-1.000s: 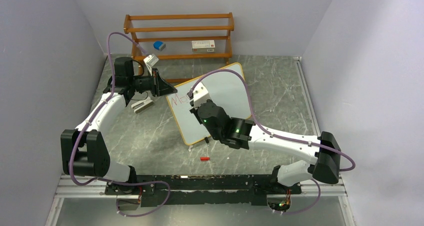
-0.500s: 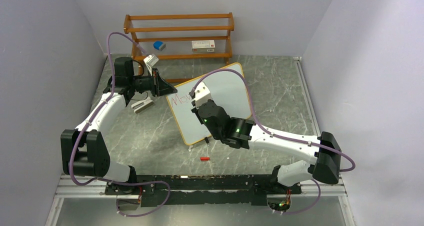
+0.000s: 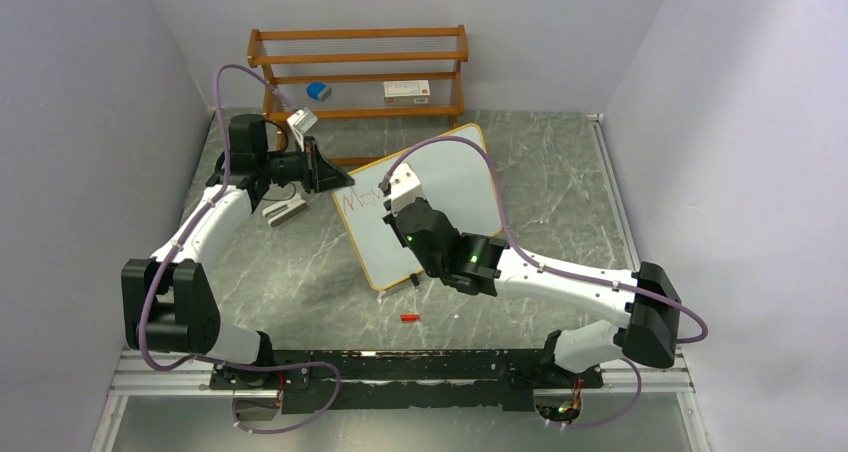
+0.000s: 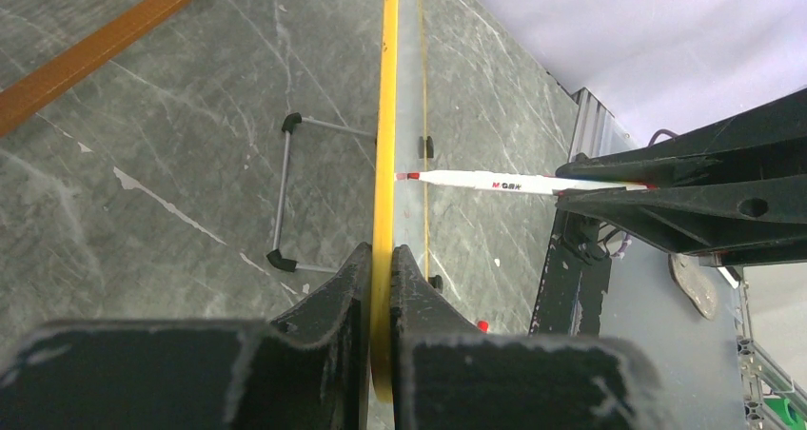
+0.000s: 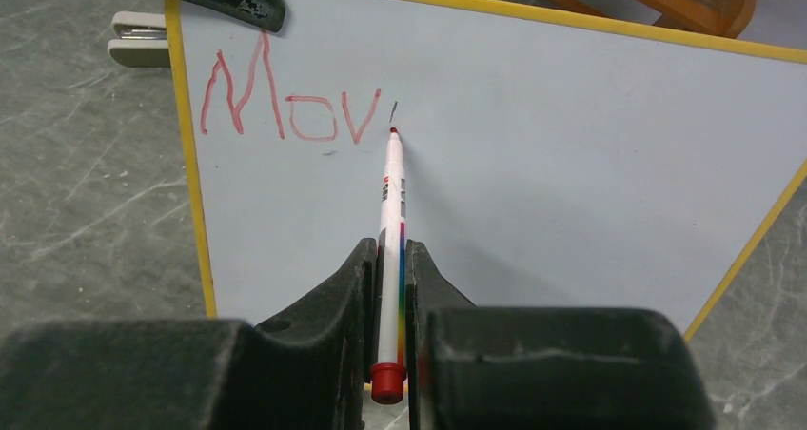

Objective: Write a sentence on the whiteboard

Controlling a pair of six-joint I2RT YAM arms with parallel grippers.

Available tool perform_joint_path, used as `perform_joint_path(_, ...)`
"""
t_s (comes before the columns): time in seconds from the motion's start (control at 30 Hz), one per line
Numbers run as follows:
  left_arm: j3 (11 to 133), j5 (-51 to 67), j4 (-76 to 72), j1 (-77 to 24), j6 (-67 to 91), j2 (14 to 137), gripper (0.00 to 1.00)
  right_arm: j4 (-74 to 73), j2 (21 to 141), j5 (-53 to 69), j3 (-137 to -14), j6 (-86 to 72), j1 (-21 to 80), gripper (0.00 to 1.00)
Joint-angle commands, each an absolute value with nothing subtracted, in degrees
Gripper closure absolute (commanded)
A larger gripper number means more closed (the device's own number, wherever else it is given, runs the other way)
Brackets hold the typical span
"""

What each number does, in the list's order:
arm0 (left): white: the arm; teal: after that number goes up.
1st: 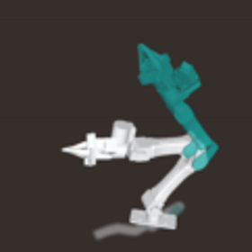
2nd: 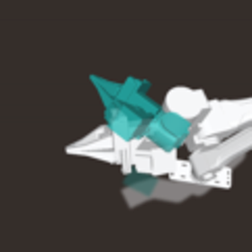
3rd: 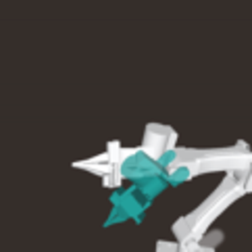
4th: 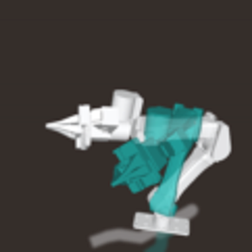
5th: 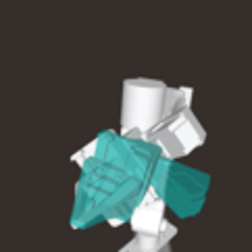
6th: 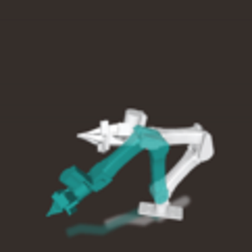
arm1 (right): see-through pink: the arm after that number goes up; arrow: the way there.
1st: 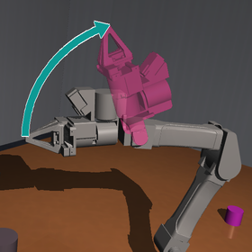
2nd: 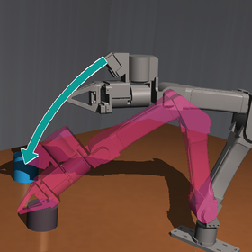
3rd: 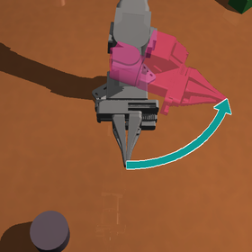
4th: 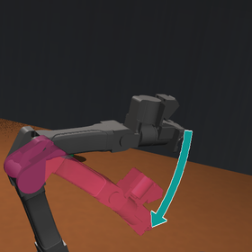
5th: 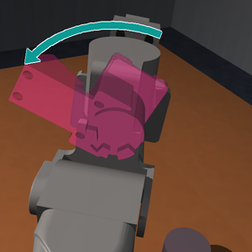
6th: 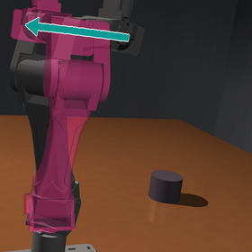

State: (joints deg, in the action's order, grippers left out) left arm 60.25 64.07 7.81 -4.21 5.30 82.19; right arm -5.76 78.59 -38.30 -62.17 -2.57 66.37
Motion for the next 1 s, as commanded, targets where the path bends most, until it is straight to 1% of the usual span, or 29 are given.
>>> perform_joint_path(0.0,60.2,62.9,9.0,-3.6,2.1,82.2,0.95,-6.2,78.9,-40.2,-61.6,-2.6,65.3,1.00)
perform_joint_path(0.67,60.3,63.2,9.1,-3.5,1.9,82.4,0.95,-2.6,79.7,-41.0,-62.8,-0.7,65.0,1.00)
perform_joint_path(0.97,60.4,63.3,8.9,-3.6,2.1,82.4,0.95,-1.5,80.3,-38.2,-63.4,-0.4,65.0,1.00)
